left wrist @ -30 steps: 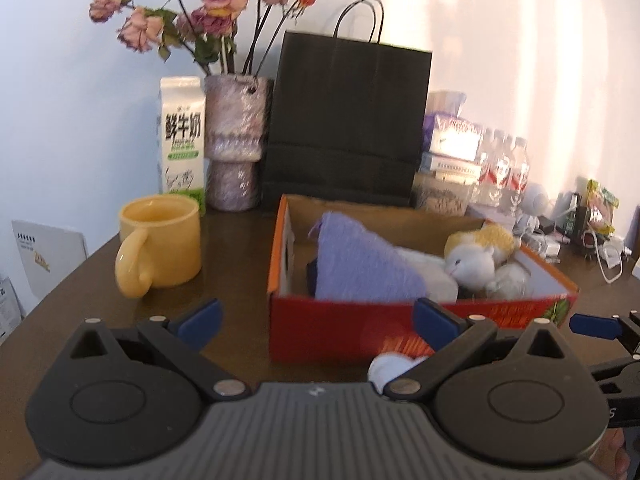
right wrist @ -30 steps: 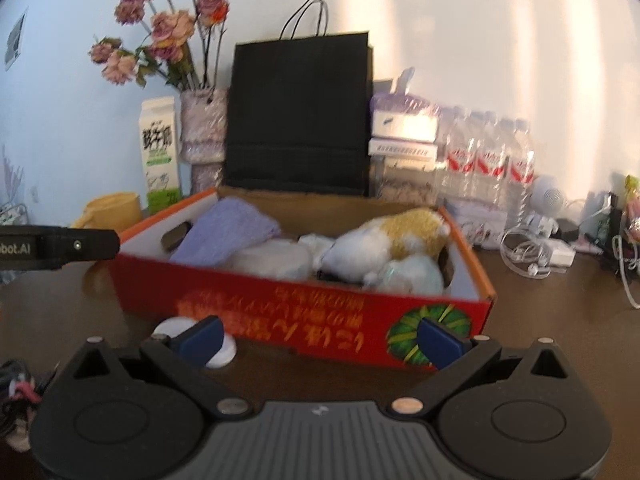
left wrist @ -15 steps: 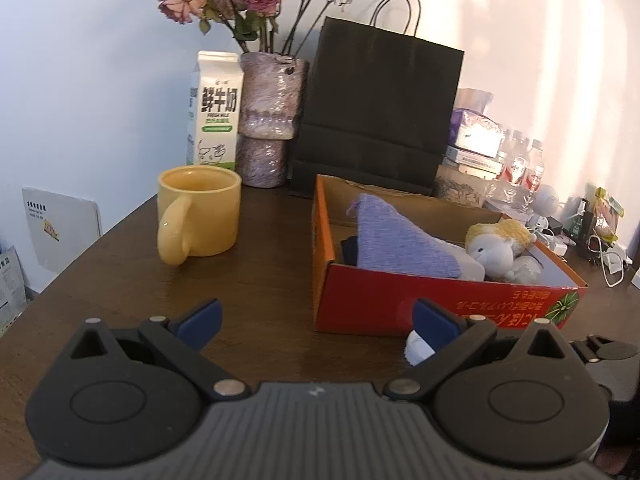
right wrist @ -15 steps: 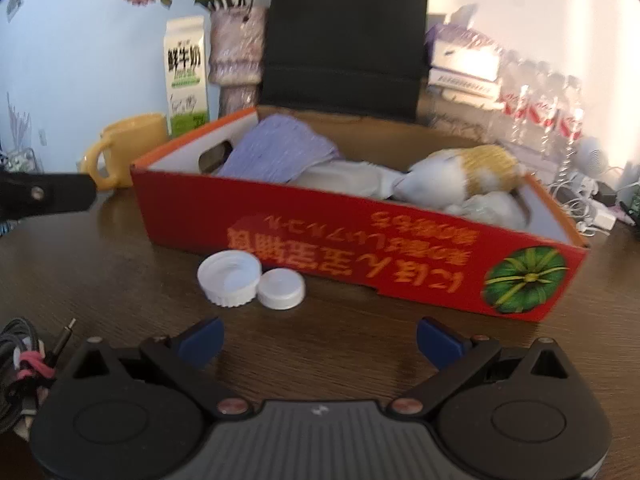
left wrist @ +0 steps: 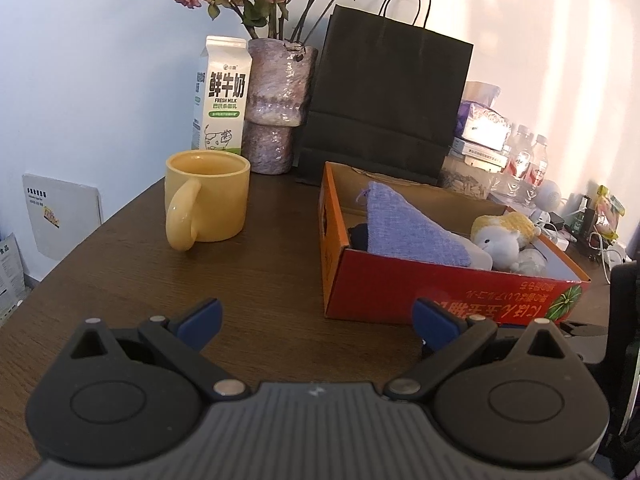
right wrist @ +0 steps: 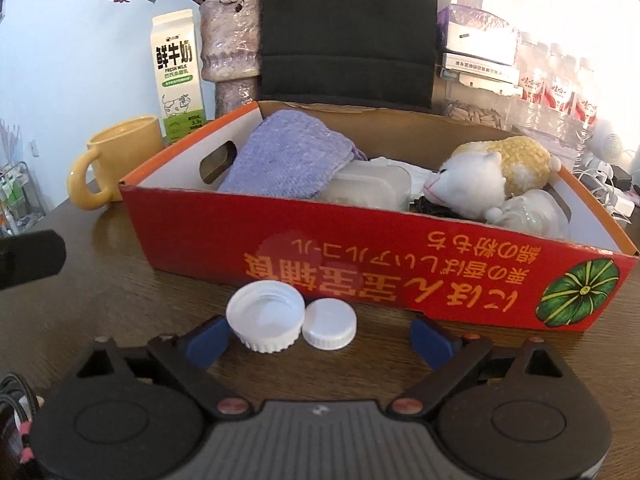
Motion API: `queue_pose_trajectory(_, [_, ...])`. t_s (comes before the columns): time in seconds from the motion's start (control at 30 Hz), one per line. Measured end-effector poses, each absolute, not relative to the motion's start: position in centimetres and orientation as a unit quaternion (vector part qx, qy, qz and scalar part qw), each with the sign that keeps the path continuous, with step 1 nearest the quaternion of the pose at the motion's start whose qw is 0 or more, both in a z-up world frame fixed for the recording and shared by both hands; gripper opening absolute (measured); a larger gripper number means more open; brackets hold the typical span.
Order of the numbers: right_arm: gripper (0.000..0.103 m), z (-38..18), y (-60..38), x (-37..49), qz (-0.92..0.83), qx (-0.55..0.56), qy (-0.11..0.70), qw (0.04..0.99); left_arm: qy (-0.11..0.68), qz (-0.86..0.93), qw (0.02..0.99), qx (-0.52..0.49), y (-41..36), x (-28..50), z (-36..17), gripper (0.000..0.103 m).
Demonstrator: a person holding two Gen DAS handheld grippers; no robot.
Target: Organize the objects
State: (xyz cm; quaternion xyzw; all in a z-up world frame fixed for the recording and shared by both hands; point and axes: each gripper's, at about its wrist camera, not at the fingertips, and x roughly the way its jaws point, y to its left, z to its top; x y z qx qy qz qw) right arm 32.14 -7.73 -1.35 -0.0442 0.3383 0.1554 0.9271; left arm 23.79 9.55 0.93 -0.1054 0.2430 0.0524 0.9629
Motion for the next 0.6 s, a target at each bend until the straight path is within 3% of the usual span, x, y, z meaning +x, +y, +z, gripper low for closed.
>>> queue_pose_trajectory(0.1, [0.092, -1.33, -7.52, 32.21, 0.16, -0.044, 0.336, 0.927, 0.244, 0.053, 0.963, -0.105, 9.44, 23.82, 0.86, 0.103])
queue_pose_trajectory(0.3, [0.067, -1.07, -7.22, 32.08, 0.172, -0.042, 0.325, 0.929, 0.247, 0.055, 0.962, -0.104, 9.38, 23.86, 0.71, 0.103])
queue_pose_trajectory(0.6, [0.066, -0.81, -6.84, 31.31, 0.192, -0.051, 0.311, 0.93, 0.249, 0.055, 0.961, -0.103, 9.36, 23.87, 0.6, 0.103])
